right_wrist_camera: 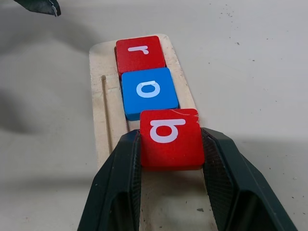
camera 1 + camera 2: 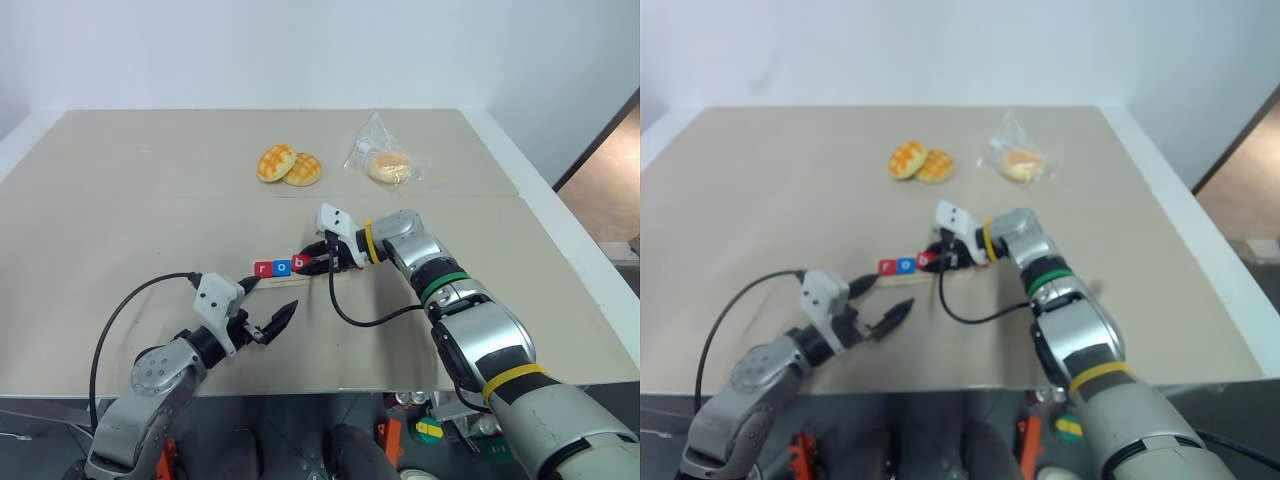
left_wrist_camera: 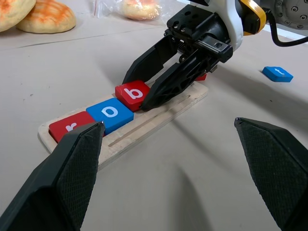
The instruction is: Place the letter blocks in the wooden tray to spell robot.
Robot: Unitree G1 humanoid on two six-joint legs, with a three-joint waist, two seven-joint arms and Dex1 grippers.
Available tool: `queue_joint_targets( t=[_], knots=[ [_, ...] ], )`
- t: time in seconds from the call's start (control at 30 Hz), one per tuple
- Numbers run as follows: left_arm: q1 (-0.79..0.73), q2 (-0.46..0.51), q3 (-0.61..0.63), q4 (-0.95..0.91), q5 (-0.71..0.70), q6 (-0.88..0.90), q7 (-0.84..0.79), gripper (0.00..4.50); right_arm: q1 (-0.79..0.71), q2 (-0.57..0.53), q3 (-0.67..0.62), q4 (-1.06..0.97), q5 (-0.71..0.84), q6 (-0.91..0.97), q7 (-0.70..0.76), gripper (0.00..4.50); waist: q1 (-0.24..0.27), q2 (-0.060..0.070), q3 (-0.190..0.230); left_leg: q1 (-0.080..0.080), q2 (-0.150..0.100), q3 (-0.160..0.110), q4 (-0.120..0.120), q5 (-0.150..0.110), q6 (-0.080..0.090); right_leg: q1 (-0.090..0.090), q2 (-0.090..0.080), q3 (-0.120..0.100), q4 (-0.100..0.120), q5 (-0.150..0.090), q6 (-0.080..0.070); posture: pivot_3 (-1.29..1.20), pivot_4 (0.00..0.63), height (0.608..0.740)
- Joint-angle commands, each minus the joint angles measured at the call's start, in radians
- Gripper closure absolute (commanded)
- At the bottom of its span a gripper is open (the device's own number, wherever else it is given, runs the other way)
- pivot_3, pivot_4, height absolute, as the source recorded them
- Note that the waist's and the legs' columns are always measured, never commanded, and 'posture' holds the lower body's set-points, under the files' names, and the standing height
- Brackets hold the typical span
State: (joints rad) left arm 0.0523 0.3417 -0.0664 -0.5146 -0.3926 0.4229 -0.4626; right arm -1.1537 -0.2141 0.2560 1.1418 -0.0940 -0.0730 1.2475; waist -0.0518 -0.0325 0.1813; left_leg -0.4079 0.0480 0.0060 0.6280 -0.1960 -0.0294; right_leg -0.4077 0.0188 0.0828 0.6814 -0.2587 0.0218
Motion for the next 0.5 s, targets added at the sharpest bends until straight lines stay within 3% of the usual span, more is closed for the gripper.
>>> queue_joint_targets(
  t=[0.03,0.5],
  knots=[
    [-0.014,0.013,0.007,-0.03,-0.005,0.004,-0.007,0.0,-0.003,-0.007,-0.015,-0.012,0.003,0.021,0.017,2.78,0.0,0.0,0.0,0.0,0.0,0.0,0.0,0.0,0.0,0.0,0.0,0.0,0.0,0.0,0.0,0.0,0.15,0.74],
    [-0.022,0.012,0.0,-0.016,0.001,0.006,-0.018,0.0,0.043,-0.007,-0.036,-0.098,0.016,0.064,-0.004,2.78,0.001,0.0,0.0,0.0,0.0,0.0,0.0,0.0,0.0,0.0,0.0,0.0,0.0,0.0,0.0,0.0,0.15,0.74]
  ],
)
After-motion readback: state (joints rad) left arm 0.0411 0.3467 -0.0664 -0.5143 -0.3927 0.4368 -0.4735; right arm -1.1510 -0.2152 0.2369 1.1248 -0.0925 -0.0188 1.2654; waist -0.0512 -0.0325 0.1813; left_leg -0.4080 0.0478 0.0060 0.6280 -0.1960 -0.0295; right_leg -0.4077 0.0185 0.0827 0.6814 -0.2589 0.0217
